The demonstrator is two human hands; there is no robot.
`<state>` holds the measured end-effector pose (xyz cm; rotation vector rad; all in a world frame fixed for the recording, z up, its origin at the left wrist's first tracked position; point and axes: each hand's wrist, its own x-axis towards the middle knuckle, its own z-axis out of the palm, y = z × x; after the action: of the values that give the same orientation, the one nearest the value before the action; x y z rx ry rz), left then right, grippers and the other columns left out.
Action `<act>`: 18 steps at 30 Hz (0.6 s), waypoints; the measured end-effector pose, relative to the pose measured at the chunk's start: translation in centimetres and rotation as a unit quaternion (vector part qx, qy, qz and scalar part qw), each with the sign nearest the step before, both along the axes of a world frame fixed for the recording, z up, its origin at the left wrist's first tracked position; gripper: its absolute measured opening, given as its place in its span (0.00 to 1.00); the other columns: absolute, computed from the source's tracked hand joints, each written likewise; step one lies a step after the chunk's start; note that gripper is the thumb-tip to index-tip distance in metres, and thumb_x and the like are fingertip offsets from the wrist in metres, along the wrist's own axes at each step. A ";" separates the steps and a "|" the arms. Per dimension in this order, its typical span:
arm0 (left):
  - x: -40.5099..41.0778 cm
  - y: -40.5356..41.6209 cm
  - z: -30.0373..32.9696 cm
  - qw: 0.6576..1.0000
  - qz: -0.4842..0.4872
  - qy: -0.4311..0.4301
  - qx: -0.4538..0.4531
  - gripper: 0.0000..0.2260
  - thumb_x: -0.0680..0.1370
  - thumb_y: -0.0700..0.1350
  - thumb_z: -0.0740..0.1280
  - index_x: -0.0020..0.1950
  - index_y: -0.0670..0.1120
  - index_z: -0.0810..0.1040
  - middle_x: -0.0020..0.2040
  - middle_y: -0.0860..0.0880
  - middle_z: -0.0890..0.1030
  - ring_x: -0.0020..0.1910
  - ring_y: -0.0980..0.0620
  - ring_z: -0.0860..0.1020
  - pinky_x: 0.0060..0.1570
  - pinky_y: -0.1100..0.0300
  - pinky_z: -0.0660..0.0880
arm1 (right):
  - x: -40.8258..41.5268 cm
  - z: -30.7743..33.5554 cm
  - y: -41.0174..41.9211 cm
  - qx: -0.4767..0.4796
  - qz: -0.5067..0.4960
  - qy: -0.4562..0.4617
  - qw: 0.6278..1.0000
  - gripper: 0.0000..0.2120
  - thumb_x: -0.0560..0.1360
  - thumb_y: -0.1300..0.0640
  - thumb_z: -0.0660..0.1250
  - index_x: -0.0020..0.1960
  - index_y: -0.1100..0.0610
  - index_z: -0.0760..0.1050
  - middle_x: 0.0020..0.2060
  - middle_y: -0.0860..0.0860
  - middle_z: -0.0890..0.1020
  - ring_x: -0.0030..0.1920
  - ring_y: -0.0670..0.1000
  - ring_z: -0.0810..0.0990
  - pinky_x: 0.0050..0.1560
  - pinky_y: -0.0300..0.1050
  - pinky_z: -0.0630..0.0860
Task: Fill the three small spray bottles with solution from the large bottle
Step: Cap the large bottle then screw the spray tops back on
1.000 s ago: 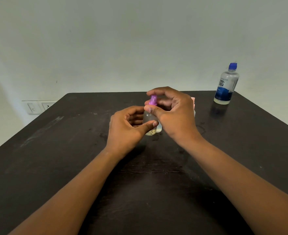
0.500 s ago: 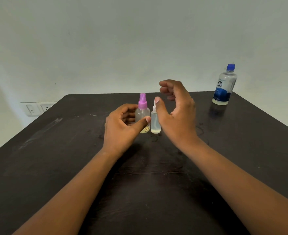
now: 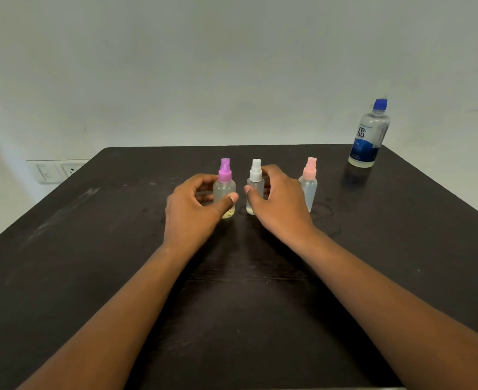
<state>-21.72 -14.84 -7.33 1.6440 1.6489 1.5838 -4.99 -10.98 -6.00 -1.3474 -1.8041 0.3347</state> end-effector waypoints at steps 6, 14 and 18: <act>0.1 -0.7 0.0 1.000 0.011 0.002 -0.013 0.20 0.73 0.53 0.80 0.64 0.55 0.83 0.56 0.59 0.85 0.55 0.61 0.83 0.57 0.62 0.80 | 0.1 -0.2 -0.2 -0.011 -0.007 -0.040 0.999 0.19 0.76 0.51 0.75 0.63 0.55 0.76 0.49 0.49 0.82 0.48 0.50 0.81 0.46 0.40 0.71; -0.2 -0.1 0.4 0.999 0.012 -0.019 -0.025 0.19 0.73 0.51 0.81 0.63 0.59 0.82 0.53 0.63 0.85 0.52 0.69 0.82 0.47 0.77 0.76 | -1.3 0.8 -0.1 -0.011 -0.023 0.005 1.000 0.16 0.76 0.51 0.76 0.60 0.52 0.77 0.48 0.47 0.83 0.49 0.49 0.83 0.51 0.48 0.82; -2.3 2.3 3.0 0.999 0.028 -0.021 -0.015 0.17 0.75 0.49 0.80 0.61 0.59 0.81 0.52 0.62 0.85 0.50 0.65 0.83 0.51 0.69 0.78 | -3.6 2.9 2.1 -0.009 -0.025 0.019 0.999 0.16 0.76 0.51 0.75 0.61 0.50 0.76 0.48 0.47 0.84 0.50 0.52 0.83 0.50 0.48 0.79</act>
<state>-24.02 -12.51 -4.33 1.5509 1.7037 1.6004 -8.54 -8.86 -3.10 -1.3870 -1.7367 0.3470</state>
